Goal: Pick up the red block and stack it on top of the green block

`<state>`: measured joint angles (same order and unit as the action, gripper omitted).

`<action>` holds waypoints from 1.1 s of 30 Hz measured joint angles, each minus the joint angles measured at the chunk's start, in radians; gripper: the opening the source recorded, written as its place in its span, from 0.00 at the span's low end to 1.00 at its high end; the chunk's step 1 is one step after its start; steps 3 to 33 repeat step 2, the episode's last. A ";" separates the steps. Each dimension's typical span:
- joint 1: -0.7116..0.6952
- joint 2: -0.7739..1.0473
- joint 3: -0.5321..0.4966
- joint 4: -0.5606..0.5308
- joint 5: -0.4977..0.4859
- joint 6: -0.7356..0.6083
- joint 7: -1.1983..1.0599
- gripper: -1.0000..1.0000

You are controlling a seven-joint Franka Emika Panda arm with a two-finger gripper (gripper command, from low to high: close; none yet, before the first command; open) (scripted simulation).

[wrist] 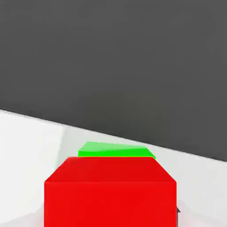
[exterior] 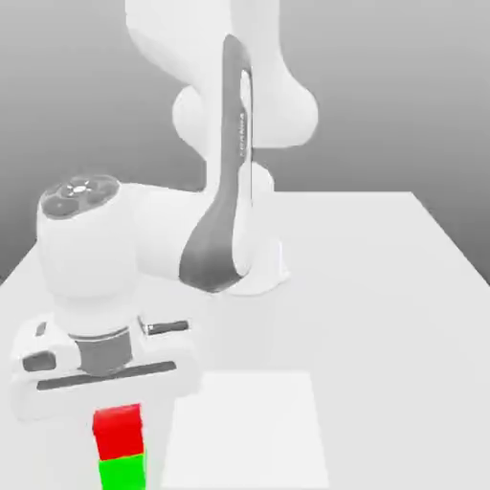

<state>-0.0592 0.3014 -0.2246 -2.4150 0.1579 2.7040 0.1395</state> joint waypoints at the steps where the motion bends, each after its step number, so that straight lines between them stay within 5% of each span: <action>1: 0.000 0.000 0.000 0.000 0.000 0.000 0.000 1.00; 33: 0.000 0.000 0.000 0.000 0.000 0.000 0.000 1.00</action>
